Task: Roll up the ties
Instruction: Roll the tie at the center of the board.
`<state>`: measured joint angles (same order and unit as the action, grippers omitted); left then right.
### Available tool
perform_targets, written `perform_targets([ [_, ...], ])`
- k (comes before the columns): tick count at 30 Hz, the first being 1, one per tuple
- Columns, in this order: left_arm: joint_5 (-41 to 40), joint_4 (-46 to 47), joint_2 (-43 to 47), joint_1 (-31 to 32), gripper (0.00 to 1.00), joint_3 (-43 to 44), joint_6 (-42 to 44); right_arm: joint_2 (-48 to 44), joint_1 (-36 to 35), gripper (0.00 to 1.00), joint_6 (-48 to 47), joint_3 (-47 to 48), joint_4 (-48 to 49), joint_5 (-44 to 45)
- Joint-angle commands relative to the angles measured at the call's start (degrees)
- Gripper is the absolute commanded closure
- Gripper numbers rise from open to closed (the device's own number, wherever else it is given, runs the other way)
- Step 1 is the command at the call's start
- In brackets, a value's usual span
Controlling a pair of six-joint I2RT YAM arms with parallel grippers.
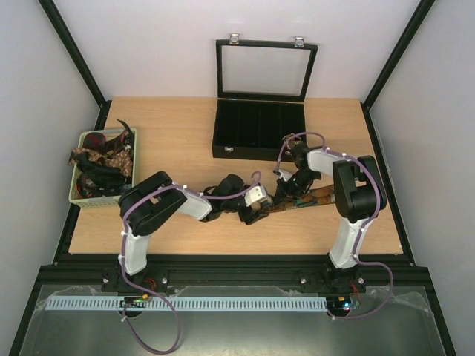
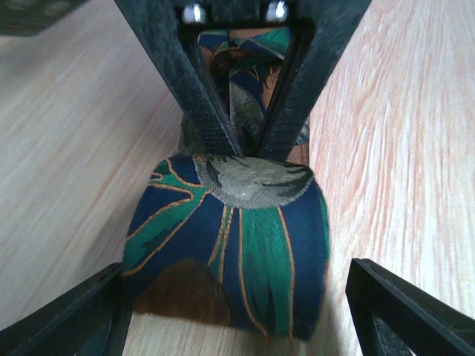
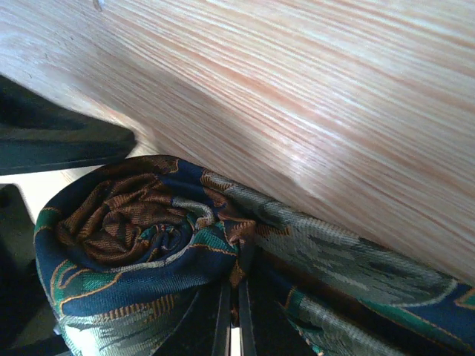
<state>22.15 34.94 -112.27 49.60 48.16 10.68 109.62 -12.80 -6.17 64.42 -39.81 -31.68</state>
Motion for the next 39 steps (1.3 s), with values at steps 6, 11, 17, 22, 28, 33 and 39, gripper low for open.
perform_targets([
  [6, -0.7, 3.4, -5.9, 0.6, 0.31, 3.8, -0.4, 5.5, -2.2, 0.99, 2.5, -3.5, 4.7, 7.0],
  [11, -2.4, -0.2, -5.1, 0.7, 0.52, 3.3, 3.0, 6.9, -3.4, 0.99, 3.7, -2.4, 6.6, 4.8],
  [17, -8.7, -9.0, -2.9, 0.5, 0.70, 2.1, 6.1, 7.1, -3.2, 0.87, 2.3, 0.9, 4.6, 1.8],
  [22, -10.3, -13.8, -0.9, 0.6, 0.72, -1.1, 8.3, 3.3, 0.6, 0.72, -2.1, 5.0, -3.3, -1.4],
  [28, -9.9, -15.9, -1.2, 0.7, 0.71, -0.9, 9.2, -1.4, 1.6, 0.47, -5.4, 6.3, -10.2, -10.6],
  [33, -8.8, -16.2, -2.4, 0.7, 0.70, -0.6, 10.5, -1.8, -0.1, 0.44, -2.1, 4.7, -7.8, -15.7],
  [39, -7.8, -16.5, -2.5, 0.7, 0.70, -0.6, 10.8, -0.4, -2.4, 0.50, -1.2, 3.0, -5.4, -14.6],
])
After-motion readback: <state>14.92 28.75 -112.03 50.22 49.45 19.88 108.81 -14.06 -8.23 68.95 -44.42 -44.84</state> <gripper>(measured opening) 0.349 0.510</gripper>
